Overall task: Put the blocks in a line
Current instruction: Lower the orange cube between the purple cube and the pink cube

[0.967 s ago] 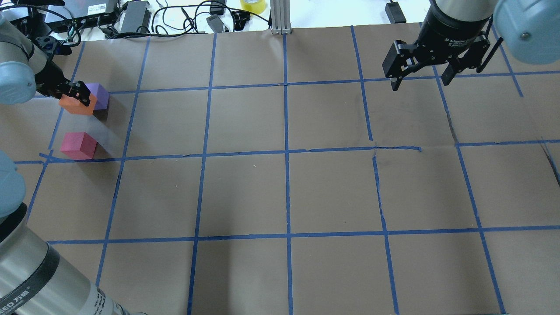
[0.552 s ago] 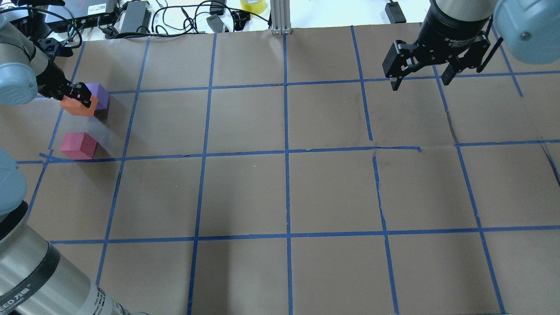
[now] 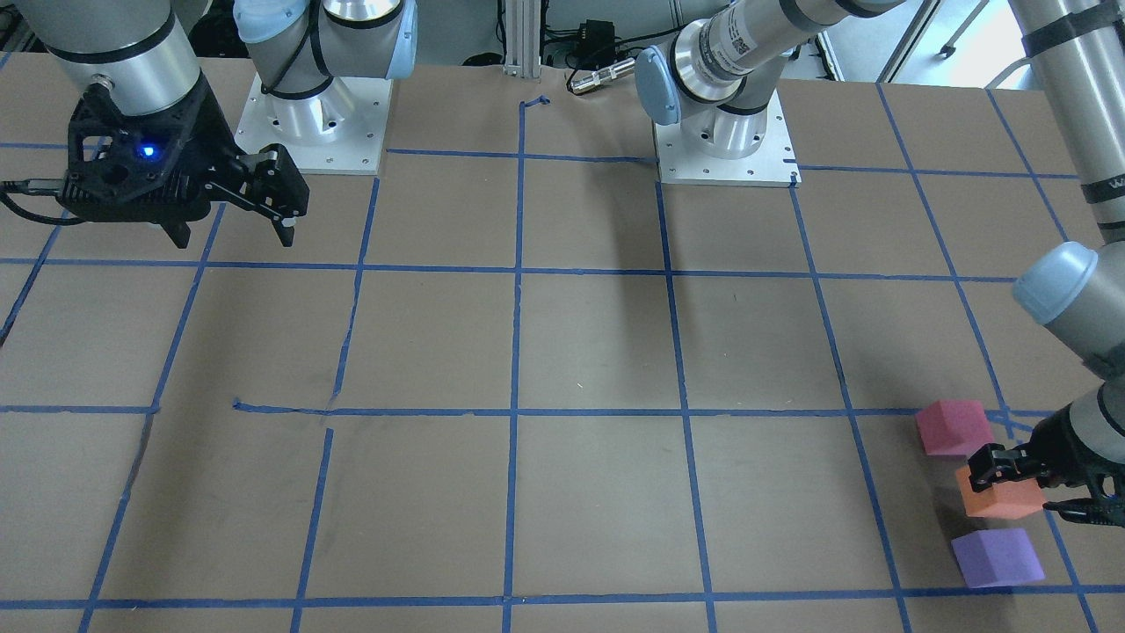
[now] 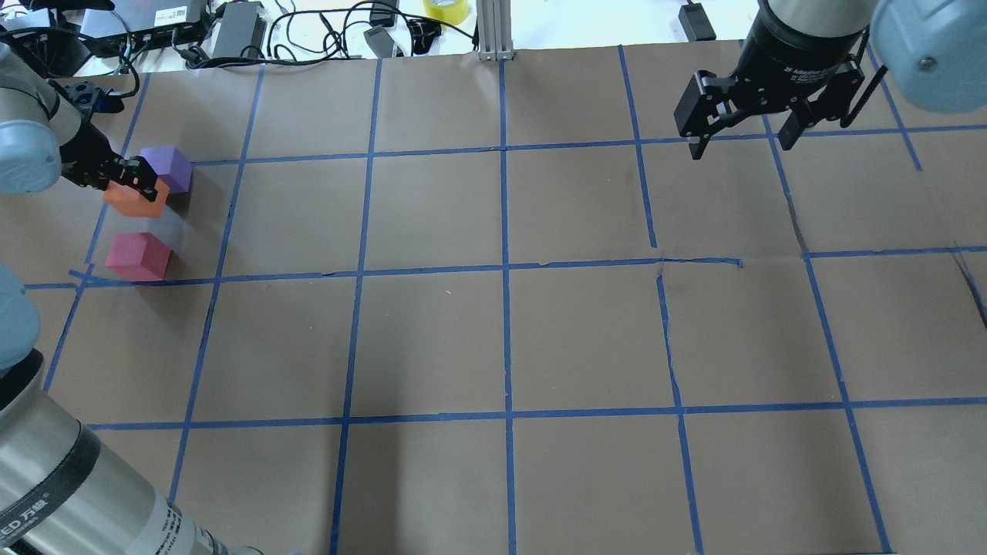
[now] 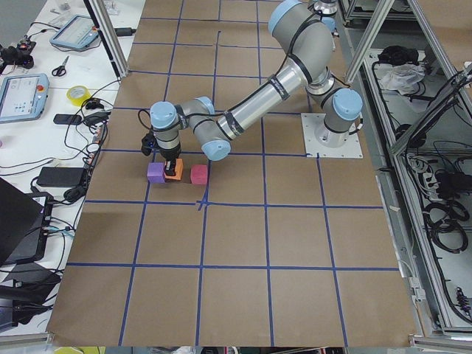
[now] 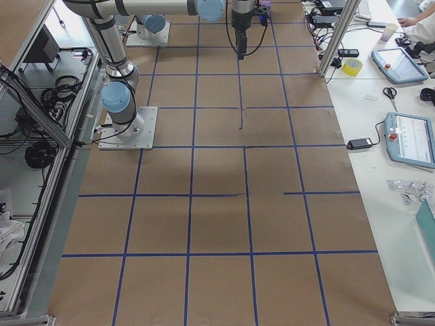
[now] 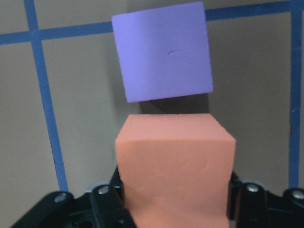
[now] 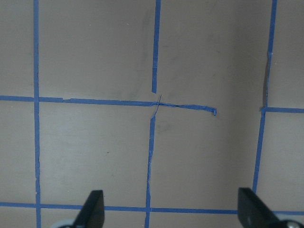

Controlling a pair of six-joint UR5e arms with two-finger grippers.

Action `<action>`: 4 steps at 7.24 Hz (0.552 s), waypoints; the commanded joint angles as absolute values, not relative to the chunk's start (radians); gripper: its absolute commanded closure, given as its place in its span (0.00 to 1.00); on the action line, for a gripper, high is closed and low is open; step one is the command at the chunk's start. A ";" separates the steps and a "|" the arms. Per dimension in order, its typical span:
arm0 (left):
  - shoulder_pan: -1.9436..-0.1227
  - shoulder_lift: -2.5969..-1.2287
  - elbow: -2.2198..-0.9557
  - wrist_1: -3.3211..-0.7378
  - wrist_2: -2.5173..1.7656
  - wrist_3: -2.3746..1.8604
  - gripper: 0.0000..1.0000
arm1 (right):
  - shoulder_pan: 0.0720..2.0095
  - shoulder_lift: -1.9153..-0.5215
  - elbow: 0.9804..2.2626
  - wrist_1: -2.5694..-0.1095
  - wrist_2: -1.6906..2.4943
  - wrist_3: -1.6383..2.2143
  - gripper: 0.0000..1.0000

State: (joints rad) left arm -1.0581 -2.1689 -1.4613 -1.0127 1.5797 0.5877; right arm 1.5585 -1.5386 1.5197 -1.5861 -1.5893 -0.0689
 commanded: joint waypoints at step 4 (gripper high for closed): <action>-1.052 -2.206 -1.485 -1.012 1.572 0.583 0.93 | 1.559 -1.545 1.525 -1.572 -1.588 -0.080 0.00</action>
State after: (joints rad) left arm -1.0530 -2.1938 -1.4815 -1.0130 1.5732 0.5826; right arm 1.5582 -1.5442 1.5215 -1.5785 -1.5866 -0.0793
